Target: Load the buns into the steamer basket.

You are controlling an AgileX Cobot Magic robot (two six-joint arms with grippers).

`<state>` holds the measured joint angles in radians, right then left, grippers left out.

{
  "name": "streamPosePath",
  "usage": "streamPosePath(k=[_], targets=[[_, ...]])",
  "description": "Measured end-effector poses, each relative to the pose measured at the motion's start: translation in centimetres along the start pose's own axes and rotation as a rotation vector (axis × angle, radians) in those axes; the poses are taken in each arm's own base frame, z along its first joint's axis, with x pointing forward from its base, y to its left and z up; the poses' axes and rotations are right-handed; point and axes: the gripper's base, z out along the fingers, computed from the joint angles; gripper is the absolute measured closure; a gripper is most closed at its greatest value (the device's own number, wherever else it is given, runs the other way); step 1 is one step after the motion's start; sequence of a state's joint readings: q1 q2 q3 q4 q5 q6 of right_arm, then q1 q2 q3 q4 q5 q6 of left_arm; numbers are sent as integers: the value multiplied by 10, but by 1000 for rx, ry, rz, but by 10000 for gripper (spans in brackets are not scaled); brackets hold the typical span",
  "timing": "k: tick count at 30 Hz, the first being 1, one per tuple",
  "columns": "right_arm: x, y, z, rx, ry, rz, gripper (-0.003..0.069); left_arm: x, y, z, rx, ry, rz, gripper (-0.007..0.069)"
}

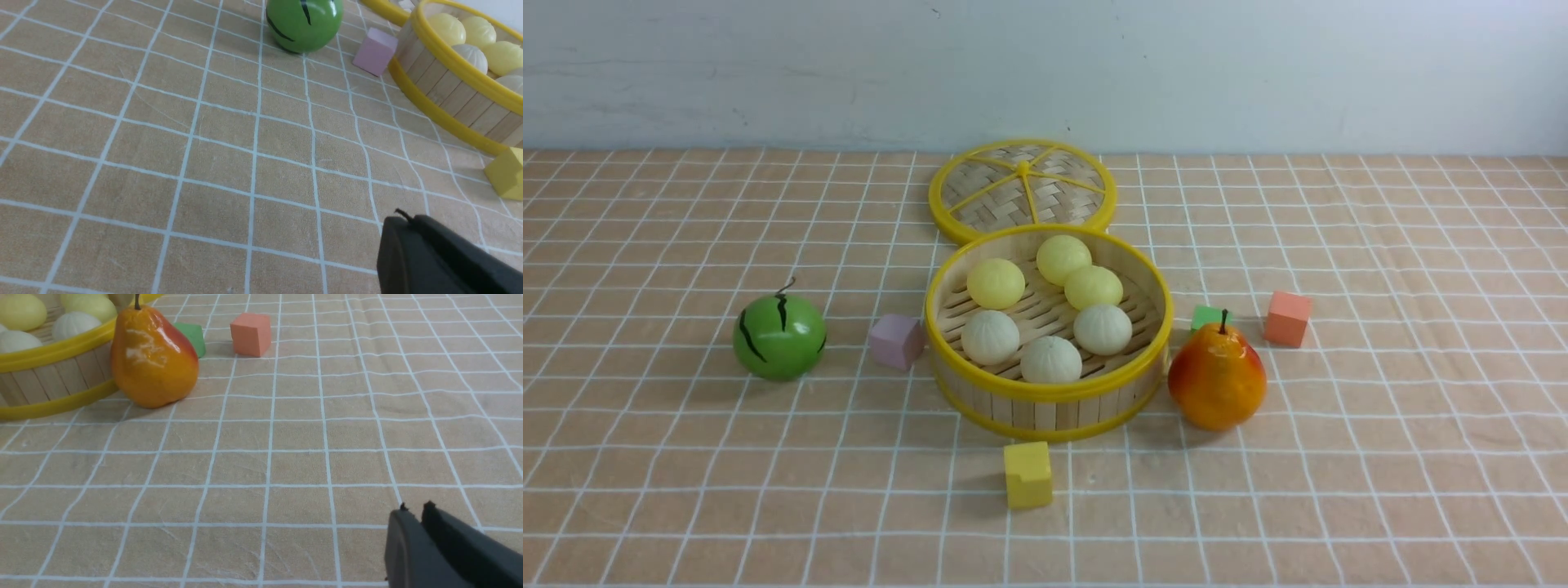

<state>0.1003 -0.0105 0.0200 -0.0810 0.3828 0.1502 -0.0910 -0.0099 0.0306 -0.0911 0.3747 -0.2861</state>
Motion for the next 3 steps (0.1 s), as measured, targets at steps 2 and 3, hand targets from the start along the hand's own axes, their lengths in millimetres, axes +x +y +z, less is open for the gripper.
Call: streamPosePath(k=[2, 3], targets=[[0, 0, 0, 0, 0, 0, 606, 0, 0, 0, 0, 0, 0, 638], [0, 0, 0, 0, 0, 0, 605, 0, 0, 0, 0, 0, 0, 637]])
